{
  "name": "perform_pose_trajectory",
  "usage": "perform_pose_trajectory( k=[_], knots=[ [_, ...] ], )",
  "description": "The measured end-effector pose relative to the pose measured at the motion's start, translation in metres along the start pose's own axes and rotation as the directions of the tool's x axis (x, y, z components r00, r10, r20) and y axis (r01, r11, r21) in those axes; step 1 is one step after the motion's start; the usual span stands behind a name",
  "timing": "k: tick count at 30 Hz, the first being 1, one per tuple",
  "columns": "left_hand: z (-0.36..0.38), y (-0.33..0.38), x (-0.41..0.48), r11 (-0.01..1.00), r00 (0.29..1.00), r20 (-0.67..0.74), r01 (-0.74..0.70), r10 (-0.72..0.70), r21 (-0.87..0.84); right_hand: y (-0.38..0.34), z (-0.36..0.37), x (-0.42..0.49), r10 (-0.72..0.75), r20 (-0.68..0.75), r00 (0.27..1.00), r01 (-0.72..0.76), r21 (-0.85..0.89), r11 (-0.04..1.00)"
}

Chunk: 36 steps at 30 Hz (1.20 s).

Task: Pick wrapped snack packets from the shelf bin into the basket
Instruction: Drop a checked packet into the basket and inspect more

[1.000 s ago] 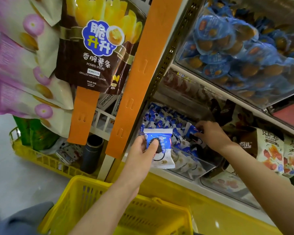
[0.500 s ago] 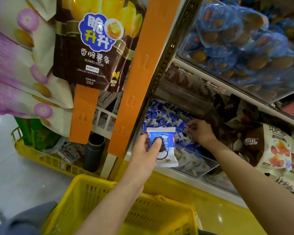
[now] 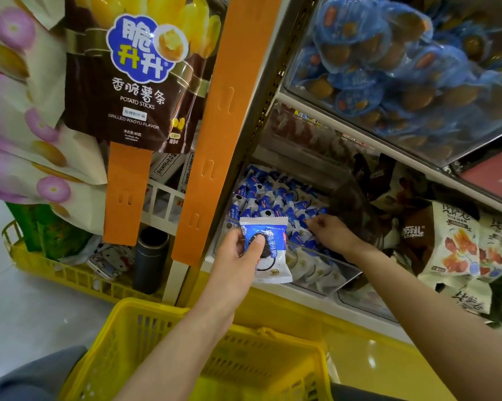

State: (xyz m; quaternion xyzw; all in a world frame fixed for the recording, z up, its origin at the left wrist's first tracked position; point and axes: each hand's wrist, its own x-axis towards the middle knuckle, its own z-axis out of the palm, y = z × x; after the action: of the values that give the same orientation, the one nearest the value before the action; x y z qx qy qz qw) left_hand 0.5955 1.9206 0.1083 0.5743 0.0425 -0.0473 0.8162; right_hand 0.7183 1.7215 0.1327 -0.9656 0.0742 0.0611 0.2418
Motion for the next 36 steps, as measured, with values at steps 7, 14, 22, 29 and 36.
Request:
perform_pose_trajectory(
  k=[7,14,22,29,36],
  knots=[
    [-0.002,-0.003,-0.005,0.998,1.0,0.0,-0.015,0.016,0.063,-0.012,0.004,-0.054,-0.232,-0.37,0.9,0.303,0.145,0.942],
    [0.004,-0.02,-0.018,0.978,0.997,0.074,-0.005,-0.011,0.21,-0.015,0.039,-0.137,-0.344,-0.269,0.9,0.43,0.408,0.805],
    [0.005,-0.033,-0.029,0.973,0.992,0.122,-0.055,0.028,0.223,0.002,0.064,-0.14,-0.255,-0.188,0.948,0.317,0.534,0.784],
    [0.003,-0.044,-0.022,0.966,0.999,-0.043,0.021,-0.011,0.257,0.005,0.081,-0.139,-0.436,-0.276,0.856,0.505,0.27,0.82],
    [0.005,-0.042,-0.021,0.97,0.994,-0.046,0.11,-0.103,0.218,0.005,0.078,-0.141,-0.594,-0.359,0.72,0.636,0.001,0.772]
  ],
)
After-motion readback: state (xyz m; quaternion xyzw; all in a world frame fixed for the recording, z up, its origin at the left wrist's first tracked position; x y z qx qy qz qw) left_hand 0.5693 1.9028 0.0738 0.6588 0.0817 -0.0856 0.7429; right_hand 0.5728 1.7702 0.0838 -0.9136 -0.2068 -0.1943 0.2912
